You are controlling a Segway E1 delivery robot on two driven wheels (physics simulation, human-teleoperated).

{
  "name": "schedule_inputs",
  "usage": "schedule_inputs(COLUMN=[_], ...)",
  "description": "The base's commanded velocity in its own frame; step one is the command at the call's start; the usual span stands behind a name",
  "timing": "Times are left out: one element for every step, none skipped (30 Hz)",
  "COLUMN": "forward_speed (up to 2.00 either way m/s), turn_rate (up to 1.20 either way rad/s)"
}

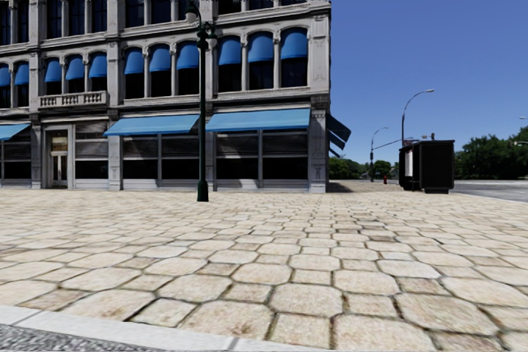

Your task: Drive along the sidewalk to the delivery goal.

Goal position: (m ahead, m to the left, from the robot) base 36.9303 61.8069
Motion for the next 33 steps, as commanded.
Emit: schedule_inputs(forward_speed=[1.93, 1.84, 1.75, 1.67, 1.67, 1.63, 1.62, 1.62, 1.62, 1.61, 1.61, 1.61, 1.6, 1.6, 1.57, 1.49, 1.43, 1.43, 1.41, 1.41, 1.41, 1.41, 1.41, 1.41, 1.41, 1.41, 1.41, 1.41, 1.41, 1.41, 1.41, 1.41, 1.41], turn_rate=[0.47, 0.47, 0.47, 0.47, 0.47, 0.47, 0.47, 0.47, 0.47, 0.47, 0.47, 0.47, 0.47, 0.47, 0.47, 0.47, 0.47, 0.47, 0.47, 0.47, 0.47, 0.47, 0.47, 0.47, 0.47, 0.47, 0.47, 0.47, 0.47, 0.47, 0.47, 0.47, 0.47])
